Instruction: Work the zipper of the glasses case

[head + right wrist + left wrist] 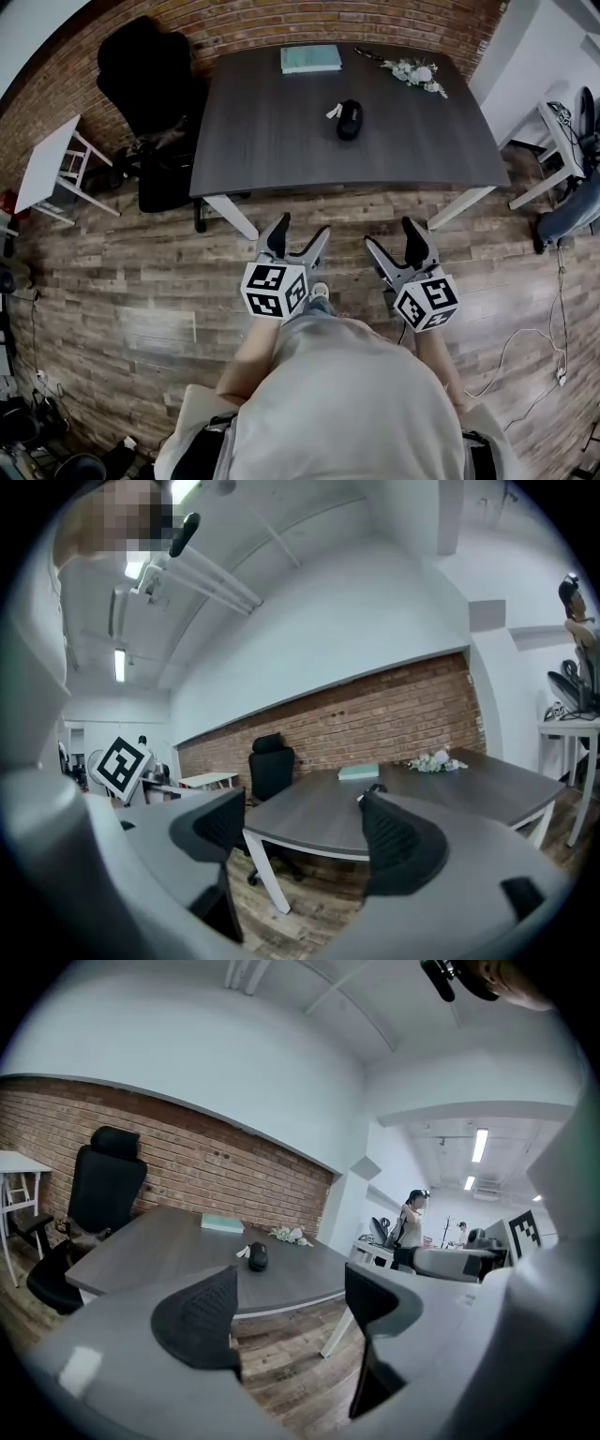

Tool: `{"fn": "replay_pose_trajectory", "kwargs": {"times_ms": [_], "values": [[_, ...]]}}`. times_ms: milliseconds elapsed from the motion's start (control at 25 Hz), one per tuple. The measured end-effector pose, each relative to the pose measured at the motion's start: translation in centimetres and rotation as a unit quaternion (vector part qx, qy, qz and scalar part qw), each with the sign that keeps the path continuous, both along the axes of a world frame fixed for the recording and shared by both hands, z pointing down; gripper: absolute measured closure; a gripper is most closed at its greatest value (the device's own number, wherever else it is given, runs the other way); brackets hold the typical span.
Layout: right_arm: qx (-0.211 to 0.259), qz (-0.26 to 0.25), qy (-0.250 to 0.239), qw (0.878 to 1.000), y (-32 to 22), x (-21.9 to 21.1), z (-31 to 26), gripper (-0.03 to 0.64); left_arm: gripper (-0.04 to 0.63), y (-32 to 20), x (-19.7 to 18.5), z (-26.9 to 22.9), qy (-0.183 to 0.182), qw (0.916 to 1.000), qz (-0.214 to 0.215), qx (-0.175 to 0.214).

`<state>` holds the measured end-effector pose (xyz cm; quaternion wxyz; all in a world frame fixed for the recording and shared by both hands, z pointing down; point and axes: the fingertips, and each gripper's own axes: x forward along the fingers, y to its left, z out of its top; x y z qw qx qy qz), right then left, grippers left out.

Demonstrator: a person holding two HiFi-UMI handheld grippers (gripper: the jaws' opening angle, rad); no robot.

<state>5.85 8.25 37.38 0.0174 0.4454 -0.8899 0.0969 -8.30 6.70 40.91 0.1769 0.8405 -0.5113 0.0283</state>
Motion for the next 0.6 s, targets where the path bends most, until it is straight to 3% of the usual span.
{"fn": "replay_pose_trajectory", "kwargs": {"times_ms": [600], "values": [[-0.015, 0.029, 0.001, 0.999, -16.3, -2.3, 0.8, 0.247, 0.252, -16.7, -2.1, 1.4, 0.004, 0.9988, 0.04, -0.029]]}}
